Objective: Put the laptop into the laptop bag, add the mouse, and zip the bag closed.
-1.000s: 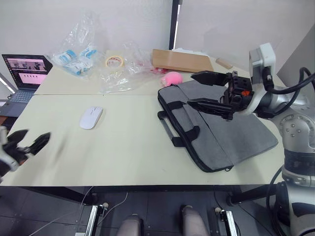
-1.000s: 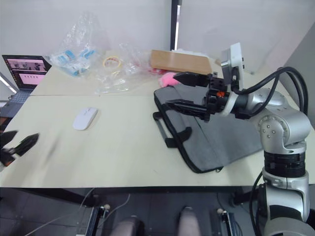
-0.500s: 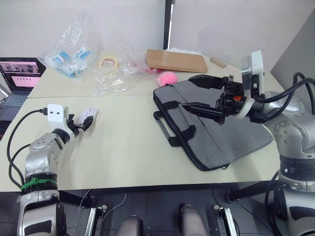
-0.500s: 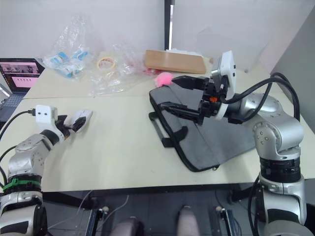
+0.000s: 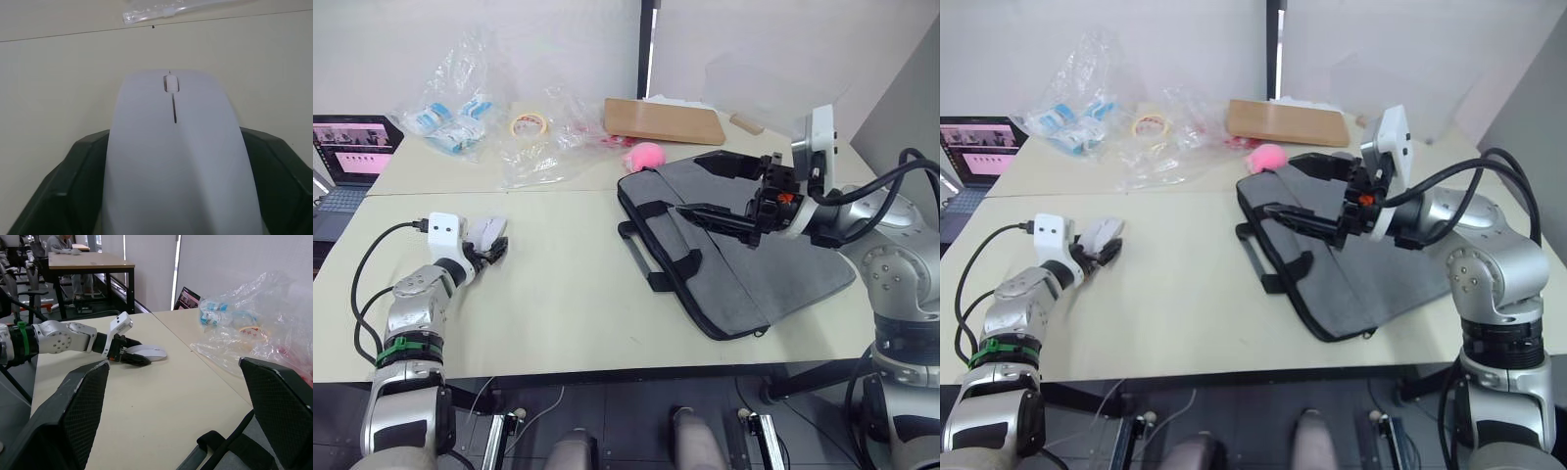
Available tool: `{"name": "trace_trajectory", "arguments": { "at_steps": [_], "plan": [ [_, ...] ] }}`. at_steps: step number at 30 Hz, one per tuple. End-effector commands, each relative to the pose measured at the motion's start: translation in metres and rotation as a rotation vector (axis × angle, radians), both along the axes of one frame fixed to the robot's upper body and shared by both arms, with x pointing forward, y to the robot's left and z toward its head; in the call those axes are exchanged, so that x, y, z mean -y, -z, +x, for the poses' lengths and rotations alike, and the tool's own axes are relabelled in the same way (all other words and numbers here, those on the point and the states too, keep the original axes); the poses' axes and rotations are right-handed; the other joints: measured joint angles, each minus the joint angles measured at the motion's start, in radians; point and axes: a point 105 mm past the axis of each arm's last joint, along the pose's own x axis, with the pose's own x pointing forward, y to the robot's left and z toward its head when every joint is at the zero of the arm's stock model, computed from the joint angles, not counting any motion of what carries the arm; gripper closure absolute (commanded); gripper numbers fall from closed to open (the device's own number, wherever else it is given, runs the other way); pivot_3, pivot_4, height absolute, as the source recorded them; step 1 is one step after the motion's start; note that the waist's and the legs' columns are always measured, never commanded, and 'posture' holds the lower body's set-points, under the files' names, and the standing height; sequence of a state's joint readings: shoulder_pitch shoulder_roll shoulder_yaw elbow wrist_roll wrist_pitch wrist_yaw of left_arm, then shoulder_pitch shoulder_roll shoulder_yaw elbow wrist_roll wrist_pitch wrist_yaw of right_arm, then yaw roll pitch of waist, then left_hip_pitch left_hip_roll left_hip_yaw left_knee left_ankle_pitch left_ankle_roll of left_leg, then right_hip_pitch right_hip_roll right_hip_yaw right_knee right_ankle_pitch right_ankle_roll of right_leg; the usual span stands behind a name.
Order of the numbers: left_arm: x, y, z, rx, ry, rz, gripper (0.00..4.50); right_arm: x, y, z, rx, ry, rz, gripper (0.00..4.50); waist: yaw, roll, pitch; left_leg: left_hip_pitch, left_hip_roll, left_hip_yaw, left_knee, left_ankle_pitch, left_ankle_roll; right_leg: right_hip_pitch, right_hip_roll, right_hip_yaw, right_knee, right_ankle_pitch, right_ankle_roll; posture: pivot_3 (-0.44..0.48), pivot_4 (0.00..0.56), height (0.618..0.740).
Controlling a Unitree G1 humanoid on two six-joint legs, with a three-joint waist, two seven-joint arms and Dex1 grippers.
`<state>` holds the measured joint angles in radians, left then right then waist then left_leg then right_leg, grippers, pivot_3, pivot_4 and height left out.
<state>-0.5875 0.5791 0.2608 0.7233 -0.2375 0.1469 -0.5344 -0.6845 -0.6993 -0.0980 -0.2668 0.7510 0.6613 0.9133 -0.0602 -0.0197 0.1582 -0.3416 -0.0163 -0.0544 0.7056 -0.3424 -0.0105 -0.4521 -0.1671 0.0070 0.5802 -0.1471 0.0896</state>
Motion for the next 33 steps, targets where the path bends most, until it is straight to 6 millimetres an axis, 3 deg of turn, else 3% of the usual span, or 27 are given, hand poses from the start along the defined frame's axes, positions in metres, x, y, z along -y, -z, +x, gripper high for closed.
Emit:
{"name": "trace_trajectory", "arguments": {
  "at_steps": [1, 7, 12, 15, 18, 21, 26, 33],
  "plan": [
    [0.0, -0.003, -0.001, 0.014, 0.012, 0.005, 1.64, 0.005, -0.008, -0.006, 0.046, 0.004, 0.01, 0.0, 0.001, 0.0, 0.0, 0.0, 0.0, 0.0, 0.0, 0.0, 0.0, 0.0, 0.0, 0.0, 0.0, 0.0, 0.0, 0.0, 0.15, 0.74],
    [0.002, -0.002, -0.004, 0.023, 0.011, -0.002, 1.64, 0.006, -0.009, -0.001, 0.03, 0.019, 0.017, 0.0, 0.0, 0.0, 0.0, 0.0, 0.0, 0.0, 0.0, 0.0, 0.0, 0.001, 0.0, 0.0, 0.0, 0.0, 0.0, 0.0, 0.15, 0.74],
    [0.009, -0.044, -0.006, 0.166, 0.081, -0.007, 1.64, 0.009, 0.001, 0.016, -0.03, 0.126, -0.036, 0.0, 0.002, 0.0, 0.0, 0.0, 0.0, 0.0, 0.001, 0.0, 0.0, 0.001, 0.0, 0.0, 0.0, 0.0, 0.0, 0.0, 0.15, 0.74],
    [0.019, -0.077, -0.018, 0.248, 0.196, 0.005, 1.64, 0.008, 0.019, 0.032, -0.056, 0.229, -0.128, 0.0, 0.001, 0.0, 0.0, -0.001, 0.0, -0.001, 0.001, 0.0, 0.0, 0.0, 0.0, 0.0, 0.0, 0.0, 0.0, 0.0, 0.15, 0.74],
    [0.022, -0.095, -0.032, 0.276, 0.25, 0.009, 1.64, 0.008, 0.029, 0.045, -0.053, 0.342, -0.156, 0.0, -0.002, 0.0, 0.0, 0.0, 0.0, -0.001, 0.001, 0.0, 0.0, 0.0, 0.0, 0.0, 0.0, 0.0, 0.0, 0.0, 0.15, 0.74],
    [0.019, -0.099, -0.042, 0.264, 0.266, 0.03, 1.64, 0.004, 0.041, 0.049, -0.023, 0.405, -0.19, 0.0, -0.005, 0.0, 0.0, 0.0, 0.0, 0.0, 0.0, 0.0, 0.0, -0.001, 0.0, 0.001, 0.0, 0.0, 0.0, 0.0, 0.15, 0.74],
    [0.006, -0.092, -0.05, 0.209, 0.239, 0.108, 1.64, -0.011, 0.079, 0.049, -0.014, 0.471, -0.279, 0.0, -0.008, 0.0, 0.0, 0.0, 0.0, -0.001, -0.001, 0.0, 0.0, -0.001, 0.0, 0.0, 0.0, 0.0, 0.0, 0.0, 0.15, 0.74],
    [0.018, -0.093, -0.048, 0.225, 0.268, 0.079, 1.64, -0.027, 0.109, 0.053, 0.03, 0.501, -0.37, 0.0, -0.004, 0.0, 0.0, -0.001, 0.0, 0.0, 0.0, 0.0, 0.0, -0.001, 0.0, 0.001, 0.0, 0.0, 0.0, 0.0, 0.15, 0.74]
  ]
}}
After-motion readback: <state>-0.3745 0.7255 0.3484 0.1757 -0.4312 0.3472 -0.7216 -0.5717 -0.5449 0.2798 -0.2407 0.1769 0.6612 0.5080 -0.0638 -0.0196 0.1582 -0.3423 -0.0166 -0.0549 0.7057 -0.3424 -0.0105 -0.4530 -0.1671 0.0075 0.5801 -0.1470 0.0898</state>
